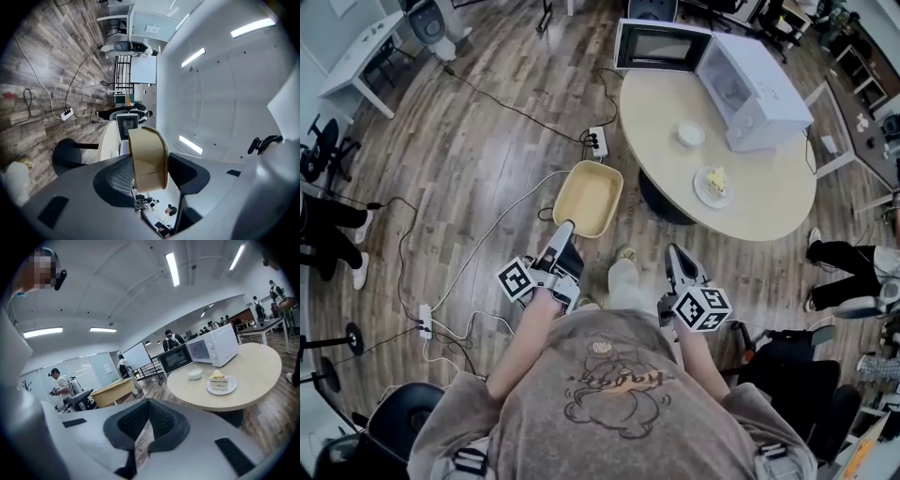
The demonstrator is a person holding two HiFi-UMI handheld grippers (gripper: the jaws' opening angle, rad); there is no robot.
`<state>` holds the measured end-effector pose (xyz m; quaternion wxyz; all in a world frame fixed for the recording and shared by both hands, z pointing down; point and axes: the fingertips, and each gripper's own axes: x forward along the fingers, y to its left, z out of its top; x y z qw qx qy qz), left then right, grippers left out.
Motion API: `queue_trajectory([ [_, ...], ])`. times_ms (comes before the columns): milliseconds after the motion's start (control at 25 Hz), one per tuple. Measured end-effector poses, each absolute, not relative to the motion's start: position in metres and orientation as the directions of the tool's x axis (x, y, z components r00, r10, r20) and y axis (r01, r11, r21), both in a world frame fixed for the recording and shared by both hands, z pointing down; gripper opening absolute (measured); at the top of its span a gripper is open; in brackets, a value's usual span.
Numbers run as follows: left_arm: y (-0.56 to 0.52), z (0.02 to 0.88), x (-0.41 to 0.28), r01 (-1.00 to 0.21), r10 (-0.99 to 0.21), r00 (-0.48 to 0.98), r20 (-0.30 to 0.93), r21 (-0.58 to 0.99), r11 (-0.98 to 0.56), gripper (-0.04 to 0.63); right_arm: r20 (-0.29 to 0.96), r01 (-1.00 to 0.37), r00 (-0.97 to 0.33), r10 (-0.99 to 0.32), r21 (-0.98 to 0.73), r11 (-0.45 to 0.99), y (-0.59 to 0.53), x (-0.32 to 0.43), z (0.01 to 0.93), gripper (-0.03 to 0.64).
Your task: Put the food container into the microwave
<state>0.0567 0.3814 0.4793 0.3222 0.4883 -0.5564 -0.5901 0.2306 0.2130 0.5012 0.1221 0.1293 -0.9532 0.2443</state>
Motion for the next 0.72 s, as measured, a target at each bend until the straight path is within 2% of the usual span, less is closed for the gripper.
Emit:
queue_trajectory([
  [720,0.295,0.484,-0.017,-0.149,-0.928,-0.288,-0.236,0.968,-0.200,0.239,0.265,-0.313,-0.941,-0.212,-0.438,0.843,0.130,0.152,0.498,0.000],
])
